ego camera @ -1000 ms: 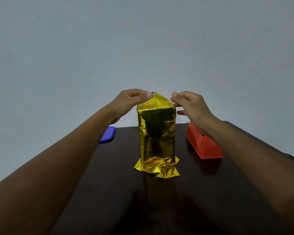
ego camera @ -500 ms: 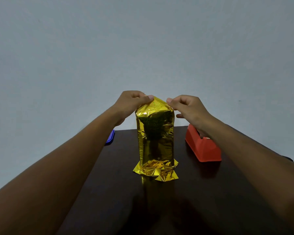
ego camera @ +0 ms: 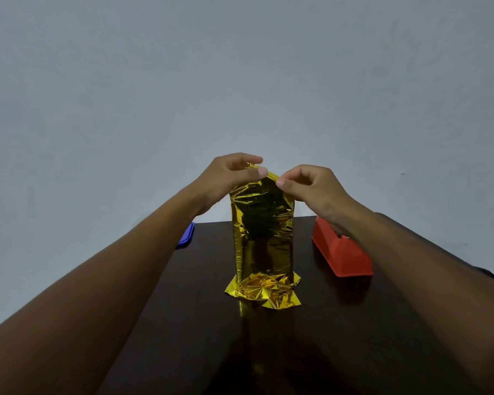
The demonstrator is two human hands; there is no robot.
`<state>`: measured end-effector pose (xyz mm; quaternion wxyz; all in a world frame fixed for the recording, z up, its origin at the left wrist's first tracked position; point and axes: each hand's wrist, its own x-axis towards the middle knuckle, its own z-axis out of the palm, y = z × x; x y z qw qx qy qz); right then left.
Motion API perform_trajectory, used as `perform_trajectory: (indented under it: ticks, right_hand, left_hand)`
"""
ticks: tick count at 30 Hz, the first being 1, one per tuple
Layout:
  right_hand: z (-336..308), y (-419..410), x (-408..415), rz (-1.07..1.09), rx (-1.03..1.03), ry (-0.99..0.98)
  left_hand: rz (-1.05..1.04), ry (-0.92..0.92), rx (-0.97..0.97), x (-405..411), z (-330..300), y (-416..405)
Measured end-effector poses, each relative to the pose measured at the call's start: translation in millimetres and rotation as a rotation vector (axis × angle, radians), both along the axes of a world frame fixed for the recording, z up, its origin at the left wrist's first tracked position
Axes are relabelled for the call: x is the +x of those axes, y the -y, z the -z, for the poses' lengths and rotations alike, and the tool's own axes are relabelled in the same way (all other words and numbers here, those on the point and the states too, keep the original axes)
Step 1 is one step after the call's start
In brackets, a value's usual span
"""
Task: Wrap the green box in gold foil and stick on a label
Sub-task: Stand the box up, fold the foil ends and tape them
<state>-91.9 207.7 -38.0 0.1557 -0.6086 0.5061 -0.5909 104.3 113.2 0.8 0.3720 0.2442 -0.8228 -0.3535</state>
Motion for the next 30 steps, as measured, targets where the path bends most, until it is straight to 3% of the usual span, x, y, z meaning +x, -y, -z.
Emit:
perform_trajectory:
  ticks: [14, 30]
  right_hand:
    - [-1, 0, 1, -0.062, 0.114, 0.027]
    - [-1, 3, 0, -0.054, 0.096, 0.053]
  left_hand:
    - [0.010, -0.020, 0.047, -11, 2, -3]
    - [0.008, 0.041, 0.082, -13, 2, -8]
